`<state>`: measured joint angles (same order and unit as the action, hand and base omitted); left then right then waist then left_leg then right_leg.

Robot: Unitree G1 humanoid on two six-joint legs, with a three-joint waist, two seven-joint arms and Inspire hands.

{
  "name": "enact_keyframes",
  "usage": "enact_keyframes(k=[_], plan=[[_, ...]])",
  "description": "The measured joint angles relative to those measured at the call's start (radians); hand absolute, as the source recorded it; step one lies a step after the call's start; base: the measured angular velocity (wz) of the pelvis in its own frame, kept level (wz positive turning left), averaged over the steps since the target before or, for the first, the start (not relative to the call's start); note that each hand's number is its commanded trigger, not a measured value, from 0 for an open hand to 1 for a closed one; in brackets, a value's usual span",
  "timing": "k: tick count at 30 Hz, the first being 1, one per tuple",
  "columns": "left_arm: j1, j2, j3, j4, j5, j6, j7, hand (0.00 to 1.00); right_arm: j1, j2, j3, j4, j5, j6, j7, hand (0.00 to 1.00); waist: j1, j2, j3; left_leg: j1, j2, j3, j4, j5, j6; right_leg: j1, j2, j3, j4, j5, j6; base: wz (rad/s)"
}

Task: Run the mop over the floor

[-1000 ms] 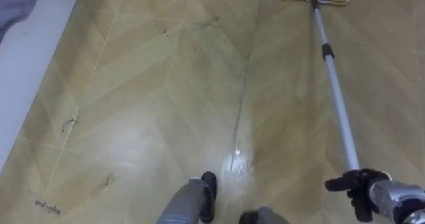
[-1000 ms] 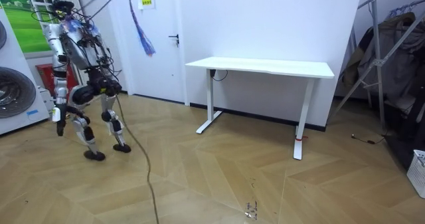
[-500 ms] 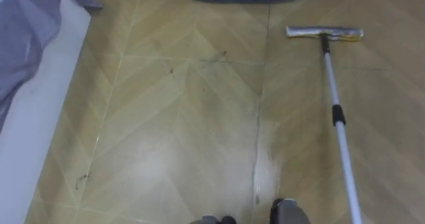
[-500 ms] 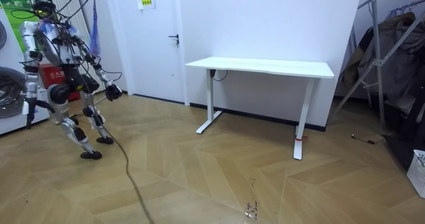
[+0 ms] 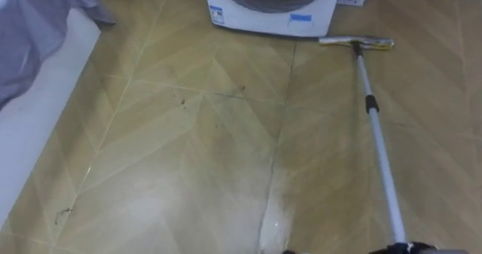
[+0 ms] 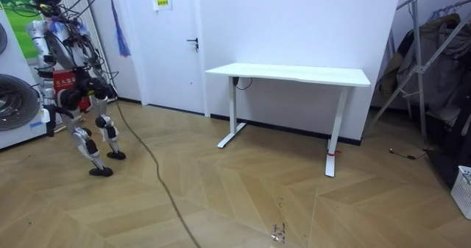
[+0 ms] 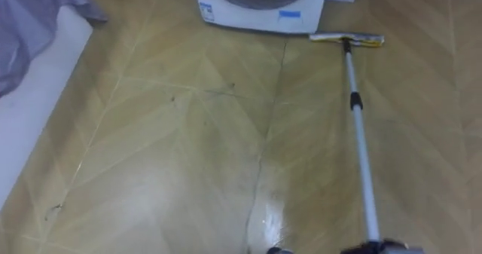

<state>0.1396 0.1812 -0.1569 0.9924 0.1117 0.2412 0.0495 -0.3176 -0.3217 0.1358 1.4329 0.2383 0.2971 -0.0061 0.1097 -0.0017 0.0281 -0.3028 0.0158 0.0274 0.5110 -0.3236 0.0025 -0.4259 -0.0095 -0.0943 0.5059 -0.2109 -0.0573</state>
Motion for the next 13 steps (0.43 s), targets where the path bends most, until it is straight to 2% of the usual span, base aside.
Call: enact_keyframes(k=[2, 3, 4, 5, 7, 8, 9, 11, 12, 13], plan=[[0.010, 0.005, 0.009, 0.005, -0.001, 0.012, 0.000, 0.00, 0.059, 0.005, 0.001, -0.040, -0.023, -0.005, 0.033, 1.00, 0.002, -0.005, -0.0025, 0.078, 0.011, 0.004, -0.067, 0.013, -0.001, 0.089, 0.022, -0.009, -0.089, 0.033, 0.000, -0.11], [0.010, 0.004, 0.017, 0.009, 0.000, 0.016, -0.001, 0.00, 0.076, 0.008, 0.001, -0.042, -0.025, -0.010, 0.040, 1.00, 0.000, -0.005, -0.0029, 0.098, 0.013, 0.004, -0.081, 0.013, 0.000, 0.111, 0.025, -0.009, -0.105, 0.035, 0.002, -0.09], [0.020, 0.004, 0.040, 0.008, 0.000, 0.021, 0.000, 0.00, 0.116, 0.016, 0.000, -0.048, -0.026, -0.021, 0.049, 1.00, 0.002, -0.004, -0.0070, 0.142, 0.016, 0.007, -0.117, 0.013, 0.000, 0.154, 0.033, 0.000, -0.136, 0.041, 0.008, -0.06], [0.029, 0.004, 0.058, 0.006, 0.000, 0.020, 0.001, 0.00, 0.160, 0.027, 0.001, -0.057, -0.031, -0.027, 0.054, 1.00, 0.002, -0.004, -0.0188, 0.190, 0.019, 0.016, -0.160, 0.020, 0.001, 0.199, 0.037, 0.003, -0.172, 0.050, 0.011, -0.10], [0.034, 0.003, 0.078, 0.008, 0.001, 0.021, 0.001, 0.00, 0.235, 0.036, 0.003, -0.056, -0.035, -0.050, 0.062, 1.00, 0.001, 0.000, -0.0303, 0.257, 0.022, 0.028, -0.209, 0.023, 0.003, 0.257, 0.042, 0.006, -0.201, 0.055, 0.014, -0.17], [0.039, 0.001, 0.090, 0.007, 0.002, 0.021, 0.002, 0.00, 0.276, 0.039, 0.003, -0.056, -0.058, -0.057, 0.064, 1.00, -0.002, 0.004, -0.0326, 0.299, 0.023, 0.032, -0.234, 0.024, 0.005, 0.289, 0.044, 0.006, -0.204, 0.051, 0.016, -0.12], [0.048, 0.000, 0.096, 0.006, 0.003, 0.021, 0.003, 0.00, 0.293, 0.041, 0.000, -0.054, -0.076, -0.057, 0.063, 1.00, -0.010, 0.000, -0.0309, 0.316, 0.022, 0.033, -0.246, 0.024, 0.006, 0.304, 0.045, 0.004, -0.210, 0.048, 0.018, -0.03], [0.064, -0.007, 0.127, -0.007, 0.010, 0.022, 0.008, 0.00, 0.341, 0.049, -0.009, -0.054, -0.126, -0.057, 0.061, 1.00, -0.044, 0.006, -0.0349, 0.359, 0.023, 0.032, -0.262, 0.026, 0.008, 0.342, 0.045, -0.006, -0.217, 0.038, 0.020, 0.00], [0.073, -0.012, 0.154, -0.015, 0.009, 0.022, 0.010, 0.00, 0.372, 0.062, -0.020, -0.054, -0.155, -0.056, 0.059, 1.00, -0.063, 0.000, -0.0316, 0.384, 0.023, 0.034, -0.273, 0.026, 0.009, 0.359, 0.045, -0.010, -0.216, 0.031, 0.019, -0.04], [0.073, -0.018, 0.177, -0.018, 0.009, 0.022, 0.012, 0.00, 0.402, 0.080, -0.022, -0.057, -0.174, -0.054, 0.053, 1.00, -0.078, 0.003, -0.0317, 0.401, 0.024, 0.039, -0.279, 0.027, 0.009, 0.372, 0.045, -0.010, -0.216, 0.024, 0.019, -0.04]])
